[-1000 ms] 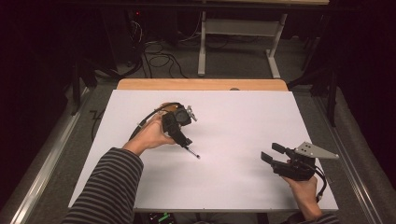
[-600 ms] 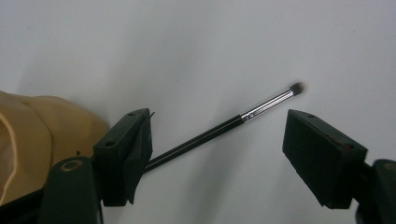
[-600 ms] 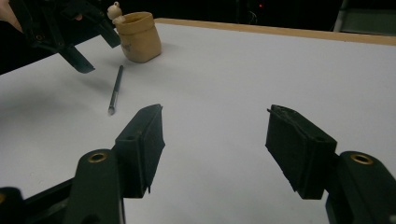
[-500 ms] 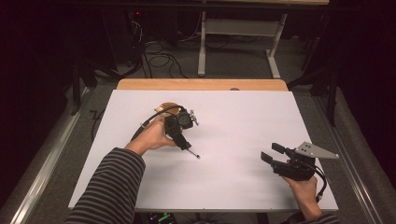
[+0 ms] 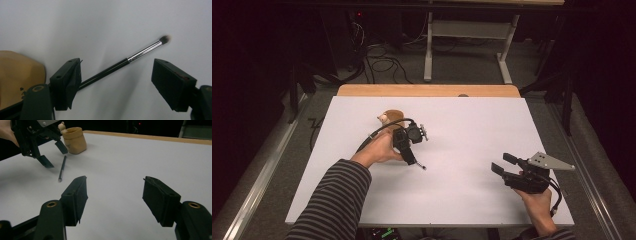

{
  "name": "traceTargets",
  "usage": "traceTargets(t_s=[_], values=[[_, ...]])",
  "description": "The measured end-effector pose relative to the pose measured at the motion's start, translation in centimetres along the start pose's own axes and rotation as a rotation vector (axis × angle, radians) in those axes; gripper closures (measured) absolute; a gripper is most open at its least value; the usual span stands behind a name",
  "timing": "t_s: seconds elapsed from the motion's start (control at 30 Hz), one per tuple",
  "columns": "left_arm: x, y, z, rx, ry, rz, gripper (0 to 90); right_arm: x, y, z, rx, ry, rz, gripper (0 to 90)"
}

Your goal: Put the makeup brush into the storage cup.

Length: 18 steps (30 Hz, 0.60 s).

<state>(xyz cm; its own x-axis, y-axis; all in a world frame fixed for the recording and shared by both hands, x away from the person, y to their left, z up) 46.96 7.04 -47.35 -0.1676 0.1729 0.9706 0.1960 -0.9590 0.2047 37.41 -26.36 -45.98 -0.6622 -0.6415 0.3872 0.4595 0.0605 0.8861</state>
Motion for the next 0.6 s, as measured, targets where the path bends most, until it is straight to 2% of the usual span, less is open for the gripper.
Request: traceTargets(t_s=[0.07,0.1,0.17,0.23,0.37,0.6], values=[[-0.1,0.0,0.0,0.004,-0.009,0.003,25.7,0.0,0.0,0.0,-0.002,0.001,-0.001,37.3],[-0.3,-0.1,0.0,0.007,-0.035,0.016,25.9,0.0,0.0,0.0,-0.004,0.001,0.002,37.3],[-0.5,-0.2,-0.1,0.004,-0.04,0.024,26.2,0.0,0.0,0.0,-0.003,0.003,0.003,37.3],[-0.9,-0.3,-0.1,0.003,-0.031,0.042,27.8,-0.1,0.0,0.1,0.002,0.01,0.006,37.3],[-1.2,-0.1,-0.1,-0.009,-0.018,0.034,28.1,0.0,0.0,0.1,0.0,0.011,0.005,37.3],[-1.7,-0.1,0.0,-0.011,-0.018,0.051,28.9,-0.1,0.0,0.1,-0.002,0.014,0.006,37.3]])
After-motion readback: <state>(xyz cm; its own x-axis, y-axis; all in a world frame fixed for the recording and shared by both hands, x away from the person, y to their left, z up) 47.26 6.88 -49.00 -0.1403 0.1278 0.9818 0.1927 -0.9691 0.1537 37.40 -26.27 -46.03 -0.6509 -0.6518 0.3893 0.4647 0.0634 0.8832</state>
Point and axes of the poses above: each handheld gripper's, and its own axes: x roughly backward along the jaws, y roughly out of its top, z roughly to its left, the point moved 4 cm from there along -x, roughly forward along the jaws, and after that the axes turned 8 degrees about -x, right-handed, at the moved point
